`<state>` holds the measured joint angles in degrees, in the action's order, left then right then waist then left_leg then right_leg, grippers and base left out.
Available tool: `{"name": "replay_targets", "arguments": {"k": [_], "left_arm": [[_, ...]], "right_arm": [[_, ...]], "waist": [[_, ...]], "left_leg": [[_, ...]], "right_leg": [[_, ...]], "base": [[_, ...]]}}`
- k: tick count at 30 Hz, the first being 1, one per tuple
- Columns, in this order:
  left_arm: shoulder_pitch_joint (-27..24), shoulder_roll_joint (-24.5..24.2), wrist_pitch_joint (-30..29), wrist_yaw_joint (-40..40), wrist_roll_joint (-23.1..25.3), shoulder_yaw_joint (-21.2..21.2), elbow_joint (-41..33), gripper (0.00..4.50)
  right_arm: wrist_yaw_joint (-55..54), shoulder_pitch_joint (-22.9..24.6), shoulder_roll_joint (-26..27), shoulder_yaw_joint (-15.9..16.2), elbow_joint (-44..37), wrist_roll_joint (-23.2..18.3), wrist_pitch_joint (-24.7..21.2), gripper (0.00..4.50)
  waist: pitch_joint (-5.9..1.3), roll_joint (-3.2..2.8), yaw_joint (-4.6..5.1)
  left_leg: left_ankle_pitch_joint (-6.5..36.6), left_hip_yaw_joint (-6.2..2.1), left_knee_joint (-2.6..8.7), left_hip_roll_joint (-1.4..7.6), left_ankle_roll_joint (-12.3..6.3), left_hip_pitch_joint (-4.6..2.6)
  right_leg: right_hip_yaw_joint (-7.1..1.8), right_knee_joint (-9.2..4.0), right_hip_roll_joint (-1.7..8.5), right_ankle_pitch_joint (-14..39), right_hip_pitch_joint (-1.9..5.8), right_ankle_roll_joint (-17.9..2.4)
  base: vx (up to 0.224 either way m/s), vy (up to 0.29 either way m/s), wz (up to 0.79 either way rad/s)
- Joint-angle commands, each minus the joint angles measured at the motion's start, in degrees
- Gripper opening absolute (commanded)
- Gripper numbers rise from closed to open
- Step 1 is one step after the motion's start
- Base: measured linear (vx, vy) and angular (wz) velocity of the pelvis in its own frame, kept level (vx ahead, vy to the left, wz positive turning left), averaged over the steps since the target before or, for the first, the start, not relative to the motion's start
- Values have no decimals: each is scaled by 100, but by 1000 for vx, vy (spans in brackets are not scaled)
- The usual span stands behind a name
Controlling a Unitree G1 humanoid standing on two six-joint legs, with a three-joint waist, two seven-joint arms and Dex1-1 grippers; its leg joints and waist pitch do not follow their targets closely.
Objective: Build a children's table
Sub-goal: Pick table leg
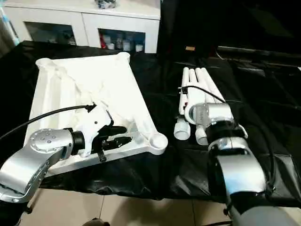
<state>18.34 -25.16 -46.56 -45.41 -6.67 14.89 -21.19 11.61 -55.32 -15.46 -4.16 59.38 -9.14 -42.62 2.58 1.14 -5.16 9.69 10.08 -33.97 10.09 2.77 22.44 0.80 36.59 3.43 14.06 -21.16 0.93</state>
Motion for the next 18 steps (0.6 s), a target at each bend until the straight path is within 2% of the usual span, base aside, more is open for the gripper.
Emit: {"name": "replay_targets", "arguments": {"k": [1, 3, 5, 8, 9, 10, 11, 14, 18], "left_arm": [[108, -84, -3, -64, -29, 157, -124, 167], [121, -100, 18, -68, -13, 178, -124, 168], [124, -97, 29, -58, -11, 173, -125, 168], [148, -133, 8, -76, -36, 181, -139, 201], [160, -153, 6, -79, -48, 194, -135, 201], [172, -165, -2, -71, -73, 191, -143, 204], [179, -172, -3, -65, -82, 192, -143, 217], [204, -186, 26, -41, -87, 199, -129, 236], [248, -90, 12, 94, -60, 192, -37, 272]], "right_arm": [[-41, -45, -62, -104, 224, 27, -57, 431], [-30, -61, -65, -124, 300, 17, -62, 403], [-22, -76, -67, -139, 343, 11, -54, 397], [25, -133, -68, -166, 498, 26, 1, 363], [31, -149, -66, -170, 556, 34, 42, 363], [24, -168, -61, -192, 607, 22, 79, 363], [21, -178, -59, -200, 631, 18, 96, 344], [20, -209, -49, -241, 704, -14, 144, 327], [52, -216, -44, -312, 807, -11, 255, 289]], "waist": [[-362, -23, -6], [-360, -7, -3], [-368, -11, -8], [-364, -10, -7], [-358, 13, -8], [-357, 0, -13], [-353, 19, -9], [-345, 9, -10], [-352, 11, -9]], "left_leg": [[532, -48, 330, 223, 248, -149], [557, -44, 331, 223, 247, -142], [491, -47, 324, 225, 239, -137], [468, -37, 312, 215, 198, -127], [517, -37, 316, 218, 196, -121], [561, -39, 318, 222, 199, -126], [581, -37, 322, 224, 201, -126], [702, -38, 330, 231, 241, -135], [651, -36, 325, 232, 252, -133]], "right_leg": [[-136, -321, 345, -598, 176, -1320], [-138, -326, 349, -534, 180, -1318], [-139, -314, 350, -606, 184, -1316], [-140, -307, 343, -684, 169, -1342], [-140, -313, 347, -596, 171, -1336], [-142, -315, 355, -502, 164, -1332], [-142, -321, 352, -454, 162, -1326], [-143, -332, 359, -228, 146, -1313], [-142, -321, 354, -319, 144, -1295]], "base": [[0, 0, 0], [0, 0, 0], [0, 0, 0], [0, 0, 0], [0, 0, 0], [0, 0, 0], [0, 0, 0], [0, 0, 0], [0, 0, 0]]}}
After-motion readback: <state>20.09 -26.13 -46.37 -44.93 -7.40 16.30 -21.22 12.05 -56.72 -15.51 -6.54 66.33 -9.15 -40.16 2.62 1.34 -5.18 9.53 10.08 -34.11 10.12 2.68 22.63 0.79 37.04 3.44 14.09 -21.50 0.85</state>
